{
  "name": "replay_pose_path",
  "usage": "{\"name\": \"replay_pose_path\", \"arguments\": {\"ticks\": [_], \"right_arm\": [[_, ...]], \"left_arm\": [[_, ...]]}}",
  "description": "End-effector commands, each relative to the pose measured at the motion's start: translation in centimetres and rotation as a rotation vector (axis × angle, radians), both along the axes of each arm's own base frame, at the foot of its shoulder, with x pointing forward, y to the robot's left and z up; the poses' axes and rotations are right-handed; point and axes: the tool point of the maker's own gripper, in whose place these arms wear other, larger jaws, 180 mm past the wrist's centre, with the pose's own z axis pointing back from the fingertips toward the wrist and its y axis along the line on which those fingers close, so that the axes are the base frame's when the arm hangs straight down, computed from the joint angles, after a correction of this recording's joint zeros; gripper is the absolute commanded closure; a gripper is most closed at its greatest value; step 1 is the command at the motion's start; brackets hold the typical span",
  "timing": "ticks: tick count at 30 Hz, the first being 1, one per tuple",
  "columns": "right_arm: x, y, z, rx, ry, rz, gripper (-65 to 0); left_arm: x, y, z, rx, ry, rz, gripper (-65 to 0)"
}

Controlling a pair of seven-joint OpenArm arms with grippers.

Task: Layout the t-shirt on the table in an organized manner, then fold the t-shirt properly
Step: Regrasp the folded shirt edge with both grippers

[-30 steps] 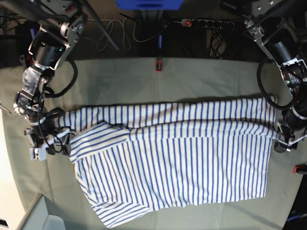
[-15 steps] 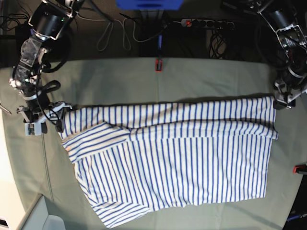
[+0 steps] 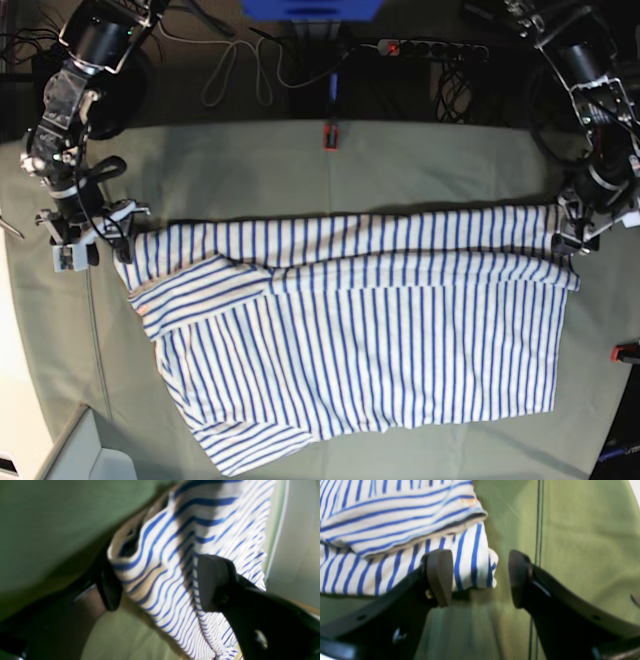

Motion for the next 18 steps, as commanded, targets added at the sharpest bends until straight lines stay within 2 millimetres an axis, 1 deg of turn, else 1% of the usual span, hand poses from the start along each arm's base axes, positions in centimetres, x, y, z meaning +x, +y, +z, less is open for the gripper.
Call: {"name": "replay_pose_path", "arguments": {"ticks": [1, 3, 5, 7, 11, 13, 14, 17, 18], "right_arm": [[1.1, -0.3, 1.8, -0.005, -0.065, 0.011, -35.5], [1.1, -0.4, 1.8, -0.006, -0.066, 0.009, -35.5], [0.8, -1.2, 1.9, -0.007, -0.067, -0.015, -35.5], [0.9, -1.7, 2.1, -0.007, -0.074, -0.032, -35.5], [1.0, -1.4, 1.7, 0.002, -0.066, -0.026, -35.6], [0.9, -1.6, 1.5, -0.002, -0.058, -0.021, -35.6], [0.9, -1.2, 1.2, 0.005, -0.051, -0.013, -35.6], [0.6, -0.9, -0.6, 0.017, -0.001, 0.015, -35.6], [0.9, -0.6, -0.9, 0.025, 0.008, 0.024, -35.6]], "left_arm": [[0.8, 0.9, 1.4, 0.021, -0.037, 0.003, -43.9], [0.8, 1.0, 1.4, 0.023, -0.037, 0.003, -42.5], [0.7, 1.0, 1.4, 0.024, -0.036, 0.004, -35.9], [0.6, 1.2, 1.3, 0.031, -0.036, 0.012, -24.6], [0.5, 2.7, 1.5, 0.097, -0.060, 0.081, -0.1], [0.1, 3.1, 1.4, 0.113, -0.057, 0.094, 0.0], [0.1, 3.1, 1.3, 0.113, -0.056, 0.094, -1.9], [0.0, 3.2, 1.3, 0.114, -0.054, 0.094, -2.2], [0.0, 3.2, 1.3, 0.115, -0.055, 0.095, -2.2]]}}
